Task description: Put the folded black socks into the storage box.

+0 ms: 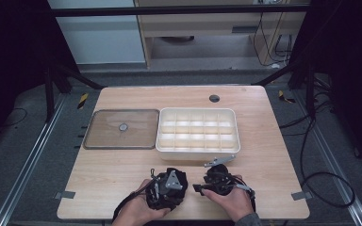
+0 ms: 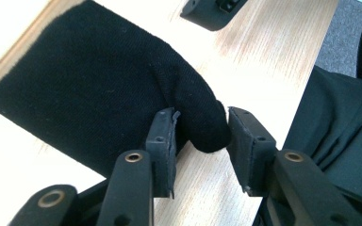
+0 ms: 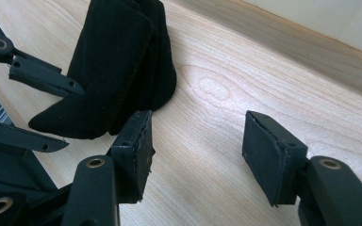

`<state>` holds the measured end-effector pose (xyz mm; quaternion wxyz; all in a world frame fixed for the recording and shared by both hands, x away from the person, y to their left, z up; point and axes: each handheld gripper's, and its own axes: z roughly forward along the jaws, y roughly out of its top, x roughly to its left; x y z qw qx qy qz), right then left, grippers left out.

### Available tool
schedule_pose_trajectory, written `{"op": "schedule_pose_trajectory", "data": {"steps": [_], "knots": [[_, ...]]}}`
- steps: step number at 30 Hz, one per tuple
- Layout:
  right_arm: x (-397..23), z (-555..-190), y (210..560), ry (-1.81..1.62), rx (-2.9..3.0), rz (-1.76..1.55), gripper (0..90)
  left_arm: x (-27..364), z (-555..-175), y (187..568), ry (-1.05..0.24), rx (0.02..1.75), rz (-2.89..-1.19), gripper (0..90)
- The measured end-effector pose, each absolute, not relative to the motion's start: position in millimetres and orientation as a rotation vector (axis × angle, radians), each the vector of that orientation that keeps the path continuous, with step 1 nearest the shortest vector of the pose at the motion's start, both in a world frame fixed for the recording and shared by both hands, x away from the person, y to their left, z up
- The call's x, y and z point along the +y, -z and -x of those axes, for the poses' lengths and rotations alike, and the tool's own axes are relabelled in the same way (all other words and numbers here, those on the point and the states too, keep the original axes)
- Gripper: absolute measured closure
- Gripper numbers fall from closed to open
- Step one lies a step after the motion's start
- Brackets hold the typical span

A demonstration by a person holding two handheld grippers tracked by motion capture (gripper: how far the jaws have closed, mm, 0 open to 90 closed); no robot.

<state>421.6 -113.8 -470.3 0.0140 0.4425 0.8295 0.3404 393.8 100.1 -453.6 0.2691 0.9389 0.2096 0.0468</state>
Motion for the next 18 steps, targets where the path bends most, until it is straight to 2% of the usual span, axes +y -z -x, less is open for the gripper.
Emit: {"op": "schedule_pose_trajectory", "data": {"steps": [18], "knots": [[-114.5,-422.2,469.9,-1.06,2.578,-1.385,42.6,107.3,-392.5,447.4,-0.144,0.569,-2.484,51.2]]}}
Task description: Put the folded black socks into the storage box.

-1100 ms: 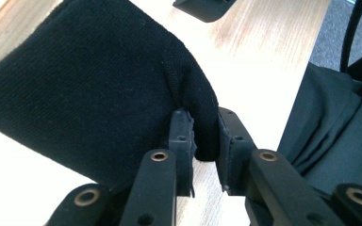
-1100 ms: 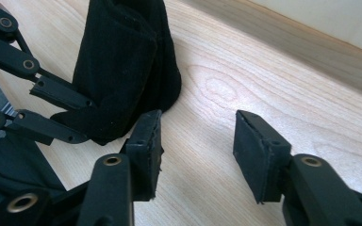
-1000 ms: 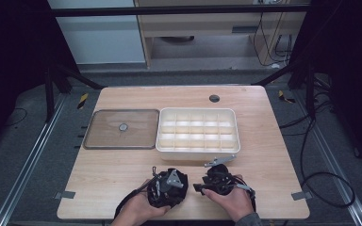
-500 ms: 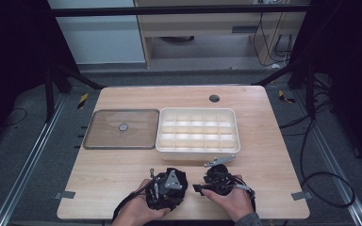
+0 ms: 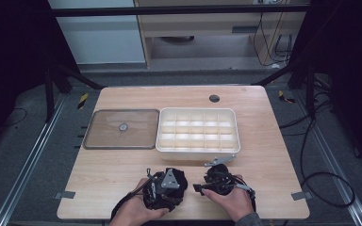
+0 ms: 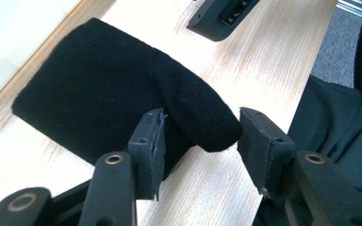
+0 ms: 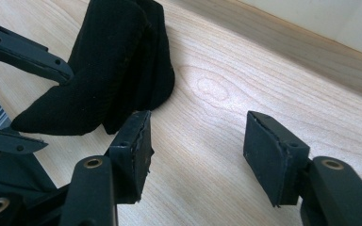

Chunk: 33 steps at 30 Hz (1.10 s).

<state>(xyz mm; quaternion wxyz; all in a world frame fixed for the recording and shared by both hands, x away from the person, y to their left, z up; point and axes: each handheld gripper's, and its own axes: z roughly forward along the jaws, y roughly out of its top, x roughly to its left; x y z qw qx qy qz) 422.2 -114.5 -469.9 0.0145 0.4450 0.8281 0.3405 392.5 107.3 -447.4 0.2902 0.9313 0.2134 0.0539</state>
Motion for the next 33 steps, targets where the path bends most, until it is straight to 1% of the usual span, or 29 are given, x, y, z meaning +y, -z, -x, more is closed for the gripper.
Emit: {"op": "schedule_pose_trajectory", "data": {"steps": [8,13,15,16,17,18,19,20,21,23,27,30,33], "knots": [[-115.1,-421.8,468.5,-1.065,2.576,-1.384,42.2,109.5,-387.7,442.6,-0.146,0.56,-2.47,47.5],[-115.8,-421.4,465.1,-1.075,2.566,-1.379,40.5,112.8,-384.2,436.9,-0.15,0.569,-2.448,40.2],[-115.8,-420.1,460.3,-1.075,2.559,-1.376,37.5,116.4,-383.7,432.4,-0.143,0.585,-2.431,35.0],[-115.4,-419.1,457.5,-1.08,2.548,-1.373,35.0,122.0,-384.7,427.1,-0.134,0.626,-2.393,30.8],[-115.4,-419.1,457.5,-1.08,2.548,-1.373,35.0,122.0,-384.7,427.1,-0.134,0.626,-2.393,26.0],[-114.9,-417.2,452.5,-1.083,2.529,-1.376,30.8,130.4,-387.2,420.2,-0.152,0.68,-2.356,21.1],[-114.9,-417.2,452.5,-1.083,2.529,-1.376,30.8,130.4,-387.2,420.2,-0.152,0.68,-2.356,17.3],[-113.5,-415.1,447.3,-1.091,2.513,-1.375,26.6,137.7,-389.1,415.4,-0.164,0.716,-2.324,14.5],[-112.6,-414.3,445.1,-1.095,2.509,-1.378,24.9,137.7,-389.1,415.4,-0.164,0.716,-2.324,11.7],[-109.7,-411.7,438.8,-1.104,2.504,-1.37,21.9,152.9,-392.3,408.3,-0.203,0.768,-2.292,7.0],[-102.5,-408.9,430.3,-1.124,2.497,-1.356,15.1,170.7,-396.8,405.6,-0.257,0.845,-2.25,6.2],[-98.0,-408.6,427.3,-1.133,2.5,-1.352,12.5,181.6,-398.7,406.3,-0.288,0.881,-2.241,5.6],[-93.9,-409.1,425.7,-1.134,2.477,-1.356,13.5,193.4,-400.2,408.4,-0.361,0.946,-2.244,5.7]]}}
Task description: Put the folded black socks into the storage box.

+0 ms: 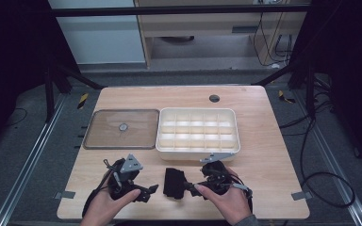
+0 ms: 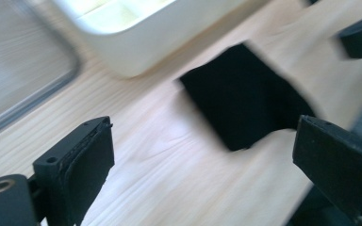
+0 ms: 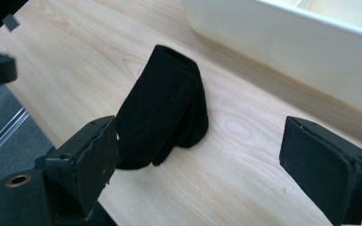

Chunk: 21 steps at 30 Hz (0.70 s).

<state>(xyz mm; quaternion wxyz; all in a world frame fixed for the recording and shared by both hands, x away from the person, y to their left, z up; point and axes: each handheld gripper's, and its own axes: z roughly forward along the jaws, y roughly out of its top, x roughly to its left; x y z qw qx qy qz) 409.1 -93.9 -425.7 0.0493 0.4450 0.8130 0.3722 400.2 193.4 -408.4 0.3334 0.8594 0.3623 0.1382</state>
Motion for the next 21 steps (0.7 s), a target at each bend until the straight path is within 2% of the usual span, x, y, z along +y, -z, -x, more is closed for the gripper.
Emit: {"op": "schedule_pose_trajectory", "data": {"steps": [4,7,12,16,21], "knots": [[-91.3,-410.5,426.2,-1.148,2.464,-1.359,17.7,208.1,-402.8,413.8,-0.365,0.995,-2.197,5.9],[-85.7,-415.2,431.1,-1.145,2.462,-1.366,22.3,228.6,-410.6,430.1,-0.436,1.026,-2.208,6.0],[-76.6,-419.5,438.4,-1.139,2.467,-1.36,26.9,254.6,-416.6,451.2,-0.425,1.101,-2.151,6.5],[-69.7,-425.3,445.3,-1.127,2.466,-1.368,28.4,278.4,-423.5,471.6,-0.441,1.202,-2.14,6.9],[-61.8,-430.9,451.3,-1.087,2.465,-1.362,28.6,290.4,-424.6,481.0,-0.436,1.243,-2.137,7.3]]}}
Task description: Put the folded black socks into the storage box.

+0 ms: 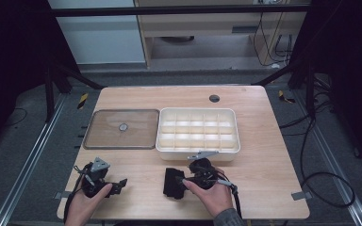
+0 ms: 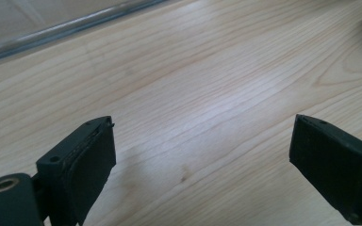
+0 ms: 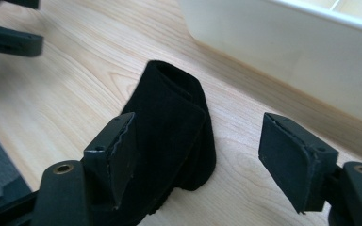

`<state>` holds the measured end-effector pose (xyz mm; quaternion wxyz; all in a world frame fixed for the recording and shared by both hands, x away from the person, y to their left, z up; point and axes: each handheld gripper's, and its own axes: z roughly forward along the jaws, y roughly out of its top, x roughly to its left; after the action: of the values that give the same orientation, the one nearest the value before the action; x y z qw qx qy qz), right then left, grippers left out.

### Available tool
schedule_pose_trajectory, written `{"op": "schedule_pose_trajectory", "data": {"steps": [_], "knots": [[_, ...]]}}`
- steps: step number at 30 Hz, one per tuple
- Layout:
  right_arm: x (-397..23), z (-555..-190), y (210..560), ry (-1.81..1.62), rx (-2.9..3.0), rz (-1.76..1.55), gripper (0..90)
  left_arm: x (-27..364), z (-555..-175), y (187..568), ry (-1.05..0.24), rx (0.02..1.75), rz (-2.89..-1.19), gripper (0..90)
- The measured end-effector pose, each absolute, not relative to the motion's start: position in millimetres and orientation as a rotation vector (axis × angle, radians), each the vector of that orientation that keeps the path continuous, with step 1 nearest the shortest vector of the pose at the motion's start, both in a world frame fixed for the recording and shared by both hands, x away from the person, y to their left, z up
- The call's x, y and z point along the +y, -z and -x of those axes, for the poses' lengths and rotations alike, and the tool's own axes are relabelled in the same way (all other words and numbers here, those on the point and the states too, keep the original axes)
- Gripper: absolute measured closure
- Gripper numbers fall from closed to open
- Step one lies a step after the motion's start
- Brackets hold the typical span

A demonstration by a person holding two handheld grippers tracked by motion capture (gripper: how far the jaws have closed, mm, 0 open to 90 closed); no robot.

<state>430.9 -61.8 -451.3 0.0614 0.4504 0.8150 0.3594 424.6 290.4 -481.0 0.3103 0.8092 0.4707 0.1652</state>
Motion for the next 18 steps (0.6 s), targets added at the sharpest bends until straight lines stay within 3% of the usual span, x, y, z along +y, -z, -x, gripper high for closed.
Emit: {"op": "schedule_pose_trajectory", "data": {"steps": [11,18], "knots": [[-58.9,-434.2,452.9,-1.021,2.482,-1.402,24.4,296.6,-425.1,489.5,-0.454,1.282,-2.132,7.3],[-54.3,-437.1,452.7,-1.01,2.47,-1.392,27.1,296.4,-426.1,492.0,-0.451,1.289,-2.131,7.3]]}}
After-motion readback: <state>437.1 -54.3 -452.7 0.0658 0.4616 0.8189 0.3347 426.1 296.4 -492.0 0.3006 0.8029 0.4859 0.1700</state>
